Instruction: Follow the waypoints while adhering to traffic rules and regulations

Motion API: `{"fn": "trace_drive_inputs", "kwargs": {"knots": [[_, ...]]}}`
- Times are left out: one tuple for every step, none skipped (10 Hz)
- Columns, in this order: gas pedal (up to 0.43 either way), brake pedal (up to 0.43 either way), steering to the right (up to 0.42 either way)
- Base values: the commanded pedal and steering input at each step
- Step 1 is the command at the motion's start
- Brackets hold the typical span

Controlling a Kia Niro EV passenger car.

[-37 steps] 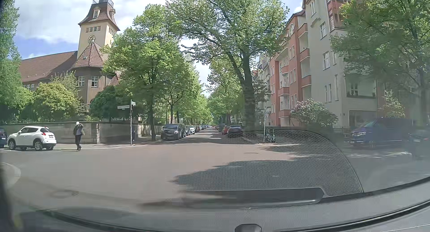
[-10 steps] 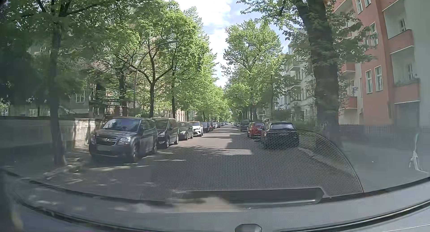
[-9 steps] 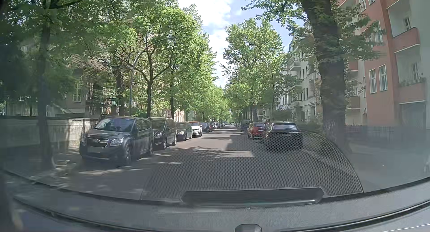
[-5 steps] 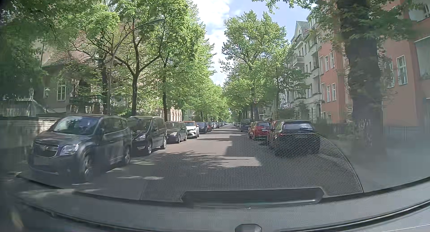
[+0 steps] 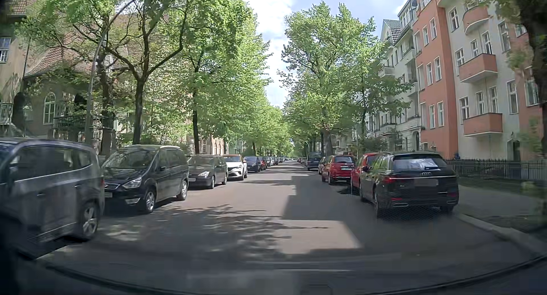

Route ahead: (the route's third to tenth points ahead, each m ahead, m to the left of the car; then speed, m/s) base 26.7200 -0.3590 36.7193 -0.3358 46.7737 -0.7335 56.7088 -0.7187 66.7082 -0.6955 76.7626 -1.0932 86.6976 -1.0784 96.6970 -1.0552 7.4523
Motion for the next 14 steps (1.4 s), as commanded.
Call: {"fn": "trace_drive_inputs", "kwargs": {"knots": [[0.441, 0.018, 0.0], [0.441, 0.018, -0.001], [0.441, 0.018, -0.001], [0.441, 0.018, -0.002], [0.449, 0.018, -0.001], [0.469, 0.018, -0.002], [0.48, 0.018, -0.002], [0.488, 0.018, -0.003], [0.488, 0.018, -0.004], [0.488, 0.018, -0.006], [0.488, 0.018, -0.007], [0.5, 0.018, -0.006], [0.512, 0.018, -0.007], [0.52, 0.024, -0.007]]}}
